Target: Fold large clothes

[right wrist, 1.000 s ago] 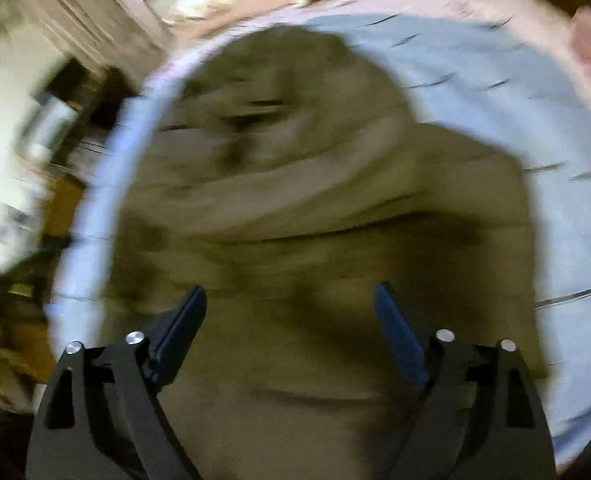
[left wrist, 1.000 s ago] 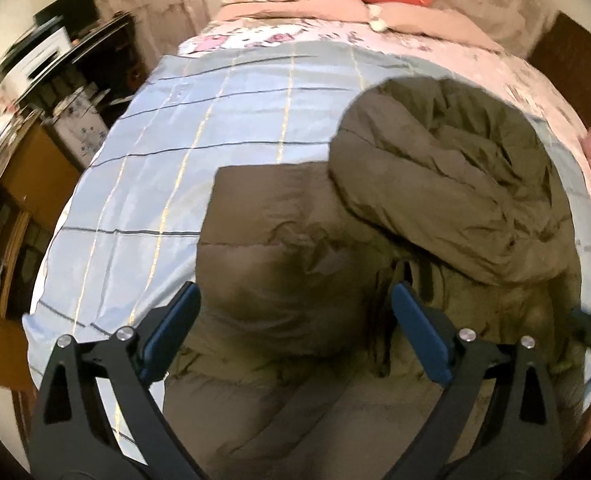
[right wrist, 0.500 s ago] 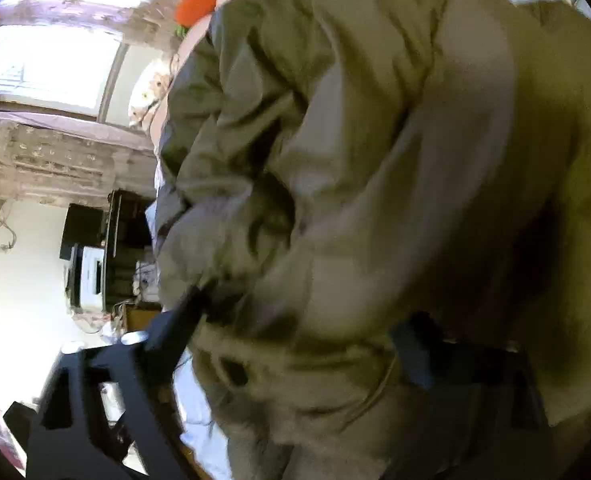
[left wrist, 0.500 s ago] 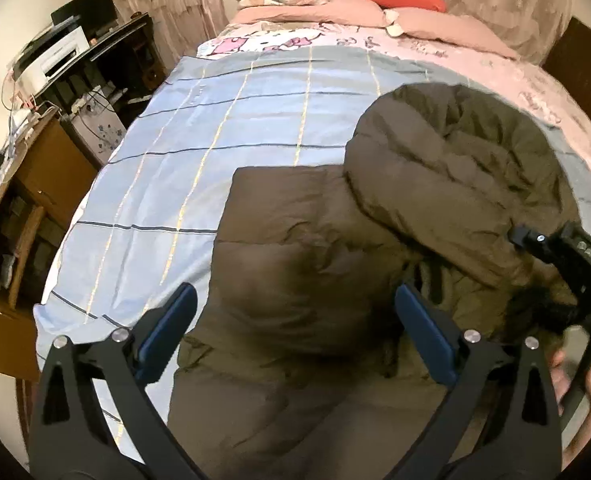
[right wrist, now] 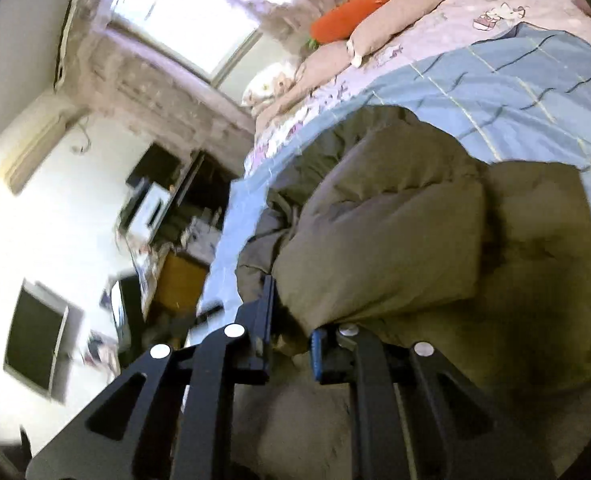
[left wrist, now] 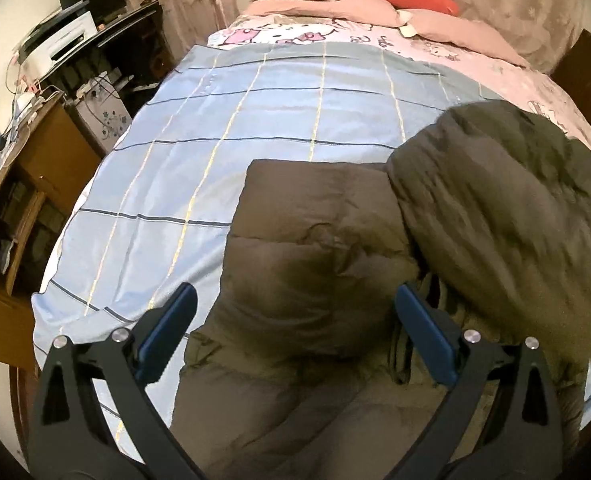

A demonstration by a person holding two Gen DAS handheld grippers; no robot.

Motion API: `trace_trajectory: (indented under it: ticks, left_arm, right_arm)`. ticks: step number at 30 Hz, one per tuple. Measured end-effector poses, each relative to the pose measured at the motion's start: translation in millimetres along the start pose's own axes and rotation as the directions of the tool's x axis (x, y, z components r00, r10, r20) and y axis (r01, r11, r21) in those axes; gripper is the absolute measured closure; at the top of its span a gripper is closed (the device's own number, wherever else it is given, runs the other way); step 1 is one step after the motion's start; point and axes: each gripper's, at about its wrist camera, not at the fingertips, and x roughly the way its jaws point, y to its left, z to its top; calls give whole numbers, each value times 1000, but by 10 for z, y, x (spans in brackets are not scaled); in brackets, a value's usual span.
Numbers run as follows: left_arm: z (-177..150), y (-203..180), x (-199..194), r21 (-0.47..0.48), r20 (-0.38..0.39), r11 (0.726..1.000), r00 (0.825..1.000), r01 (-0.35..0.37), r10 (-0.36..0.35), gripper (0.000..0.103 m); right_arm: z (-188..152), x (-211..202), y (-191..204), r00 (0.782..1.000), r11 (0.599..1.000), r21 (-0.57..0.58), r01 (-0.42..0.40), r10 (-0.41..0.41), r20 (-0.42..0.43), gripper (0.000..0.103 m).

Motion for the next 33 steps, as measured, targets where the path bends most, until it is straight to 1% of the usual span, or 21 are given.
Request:
trace_trajectory:
  ticks: [2, 3, 5, 7, 8, 9, 10, 11, 13, 15, 16, 17, 19, 20, 23, 25, 27, 29, 31, 32, 33]
  left_arm:
    - [-5, -43, 14, 5, -6, 1000, 1000, 6, -6, 2]
    - [-7, -71, 18, 15, -8, 1000, 1000, 11, -11, 2]
    - [-14, -146, 21, 35, -5, 999, 1000, 17, -17, 2]
    - [-21, -228, 31, 52, -1, 998, 1000, 30, -30, 2]
    - [-29, -286, 41, 61, -5, 997, 999, 43, -43, 2]
    - [-38, -324, 48, 70, -12, 996, 998, 56, -55, 2]
    - [-50, -370, 57, 79, -21, 995, 998, 68, -66, 2]
    - [-69, -428, 65, 95, -31, 992, 997, 78, -75, 2]
    - [-93, -496, 59, 122, -24, 990, 997, 73, -71, 2]
    - [-105, -529, 38, 145, -2, 987, 998, 67, -67, 2]
    - [-103, -535, 24, 142, 13, 987, 997, 71, -74, 2]
    - [-80, -544, 14, 122, 37, 988, 995, 92, -98, 2]
    - [-31, -616, 7, 96, 78, 983, 983, 156, -164, 2]
    - [-12, -707, 12, 103, 98, 975, 973, 198, -208, 2]
    - [-25, -1024, 67, 194, 93, 951, 961, 239, -261, 2]
    - [-83, -1205, 136, 257, 52, 929, 956, 267, -289, 2]
    - [-159, -1337, 231, 307, -15, 900, 947, 310, -322, 2]
    - [-244, -1391, 351, 340, -56, 893, 954, 295, -294, 2]
    - [-281, -1374, 480, 345, -100, 895, 959, 283, -265, 2]
    - [-292, -1349, 575, 340, -136, 901, 962, 271, -239, 2]
    - [-303, -1306, 721, 319, -198, 909, 957, 269, -213, 2]
  right_arm:
    - [-199, 73, -107, 993, 997, -35, 64, -68, -99, 88]
    - [-320, 168, -151, 973, 986, -77, 147, -158, -166, 88]
    - [-556, 288, -237, 931, 957, -151, 248, -279, -234, 87]
    - [-664, 510, -257, 894, 935, -185, 302, -345, -286, 82]
    - [-676, 596, -284, 884, 932, -167, 322, -359, -299, 70]
    - [-661, 670, -295, 868, 922, -156, 355, -387, -311, 41]
    - [-654, 679, -299, 857, 911, -159, 382, -413, -309, 25]
    - [-633, 675, -276, 853, 900, -169, 401, -434, -290, 13]
    - [-590, 620, -207, 852, 889, -189, 417, -454, -260, 13]
    - [-481, 506, -177, 838, 867, -184, 463, -496, -227, 13]
    - [-423, 416, -159, 841, 856, -173, 488, -514, -169, 13]
    - [-322, 246, -92, 854, 851, -154, 503, -516, -62, 13]
    - [-127, 23, 44, 863, 852, -139, 505, -498, 80, 15]
    - [-18, 2, 116, 859, 847, -144, 512, -501, 103, 18]
    - [152, 276, 187, 857, 834, -202, 514, -511, 73, 25]
    - [153, 576, 152, 853, 825, -245, 509, -522, 13, 31]
    - [75, 868, -4, 865, 850, -257, 459, -494, -90, 39]
    - [-7, 1099, -169, 861, 866, -236, 441, -483, -162, 41]
    - [-55, 1236, -339, 830, 864, -188, 467, -502, -243, 41]
    - [-60, 1278, -416, 820, 863, -163, 478, -505, -269, 41]
    - [-59, 1300, -491, 817, 865, -133, 484, -502, -284, 41]
